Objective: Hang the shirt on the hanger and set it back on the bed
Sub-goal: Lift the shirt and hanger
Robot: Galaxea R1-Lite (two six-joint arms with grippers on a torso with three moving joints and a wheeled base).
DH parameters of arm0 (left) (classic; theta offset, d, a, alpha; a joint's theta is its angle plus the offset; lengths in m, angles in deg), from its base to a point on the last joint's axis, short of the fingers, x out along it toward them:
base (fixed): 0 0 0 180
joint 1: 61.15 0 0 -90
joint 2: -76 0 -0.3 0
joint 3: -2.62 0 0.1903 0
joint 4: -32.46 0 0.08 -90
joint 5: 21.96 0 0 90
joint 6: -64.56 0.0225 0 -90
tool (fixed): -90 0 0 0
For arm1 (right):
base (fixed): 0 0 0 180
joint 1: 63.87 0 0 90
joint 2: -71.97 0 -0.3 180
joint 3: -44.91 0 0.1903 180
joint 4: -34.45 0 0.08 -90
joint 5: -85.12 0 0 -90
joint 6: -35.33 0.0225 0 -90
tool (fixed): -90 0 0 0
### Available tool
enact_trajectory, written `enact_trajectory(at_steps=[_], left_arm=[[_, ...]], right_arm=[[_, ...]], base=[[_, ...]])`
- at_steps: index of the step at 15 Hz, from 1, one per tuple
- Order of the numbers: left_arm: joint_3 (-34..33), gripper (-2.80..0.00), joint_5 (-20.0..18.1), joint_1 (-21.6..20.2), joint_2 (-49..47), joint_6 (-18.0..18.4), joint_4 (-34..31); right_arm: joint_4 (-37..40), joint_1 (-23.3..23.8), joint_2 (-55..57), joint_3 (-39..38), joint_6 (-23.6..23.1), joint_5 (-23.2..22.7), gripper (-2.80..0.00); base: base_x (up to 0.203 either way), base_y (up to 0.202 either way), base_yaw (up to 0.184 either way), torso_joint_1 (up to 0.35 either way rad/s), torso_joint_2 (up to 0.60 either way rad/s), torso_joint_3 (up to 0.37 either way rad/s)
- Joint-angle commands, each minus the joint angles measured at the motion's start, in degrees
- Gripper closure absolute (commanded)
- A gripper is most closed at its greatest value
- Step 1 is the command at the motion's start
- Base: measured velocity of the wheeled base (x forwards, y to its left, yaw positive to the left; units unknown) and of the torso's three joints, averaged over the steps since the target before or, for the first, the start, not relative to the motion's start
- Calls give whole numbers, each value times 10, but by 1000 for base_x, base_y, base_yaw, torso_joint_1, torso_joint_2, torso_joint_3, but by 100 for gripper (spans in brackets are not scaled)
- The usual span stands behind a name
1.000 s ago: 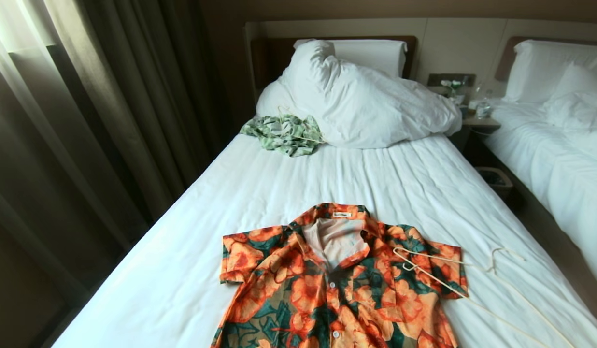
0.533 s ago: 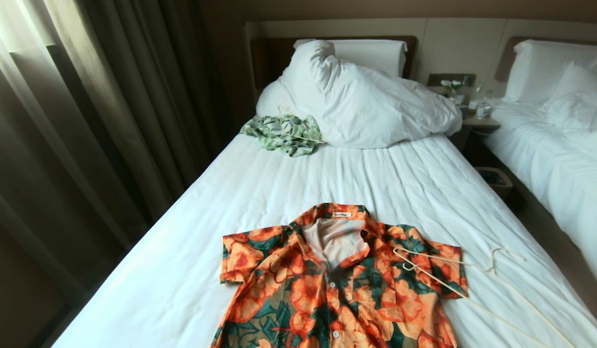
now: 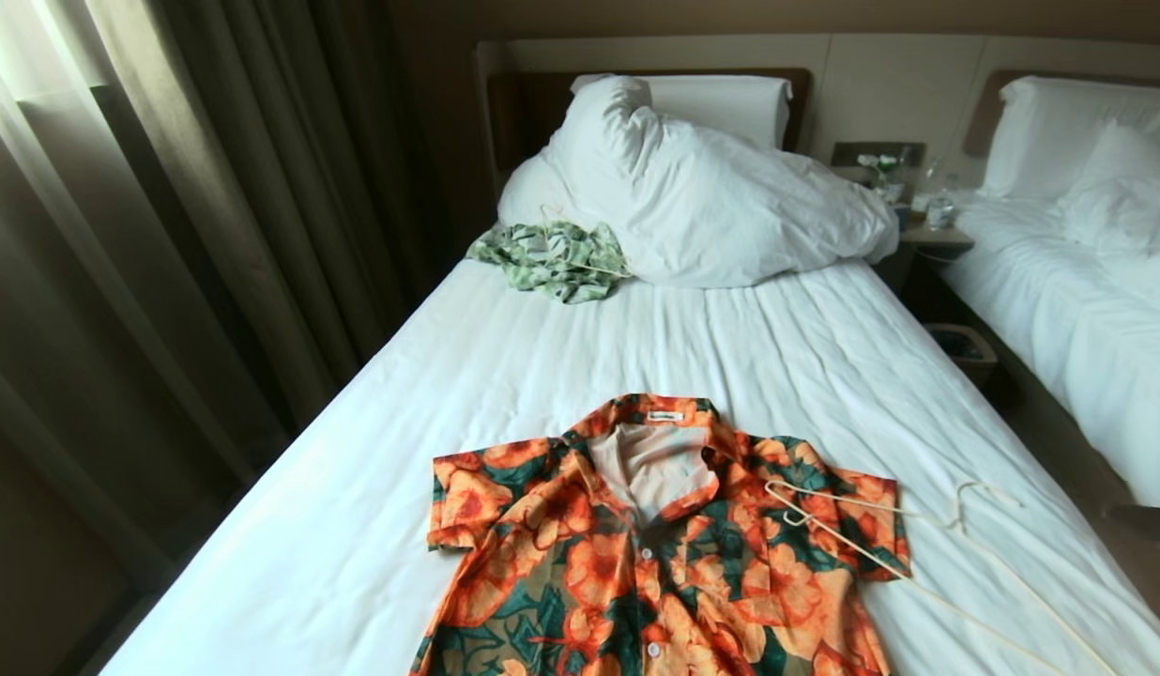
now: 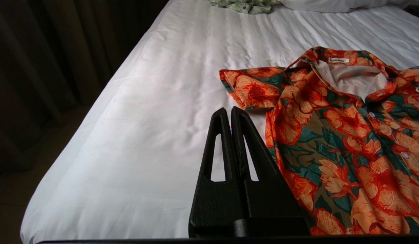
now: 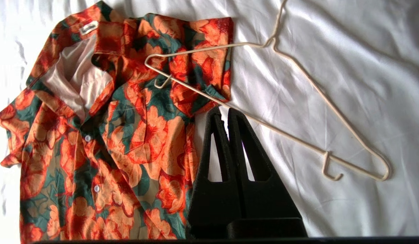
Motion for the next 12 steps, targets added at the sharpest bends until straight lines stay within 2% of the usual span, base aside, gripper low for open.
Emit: enact_trajectory(at_steps=[1,3,4,5,7,9,11,12], left_arm=[[0,0,0,0,0,0,0],[0,0,0,0,0,0,0],[0,0,0,0,0,0,0],[0,0,0,0,0,0,0],[0,0,0,0,0,0,0],[0,0,0,0,0,0,0],[0,0,0,-1,0,0,0],[0,0,0,0,0,0,0]], right_arm=[[-2,70,142,22,3,-48,0],[-7,162,223,34,-28,-139,0],[-7,200,257,37,-60,-198,0],[-6,231,286,40,-105,-253,0],[6,262,337,51,-183,-328,0],[48,276,388,71,-262,-369,0],[145,297,426,107,-385,-383,0],[201,307,443,146,-421,-385,0]], base=[[0,0,0,0,0,0],[0,0,0,0,0,0],[0,0,0,0,0,0],[0,0,0,0,0,0],[0,0,0,0,0,0],[0,0,0,0,0,0],[0,0,0,0,0,0],[0,0,0,0,0,0]])
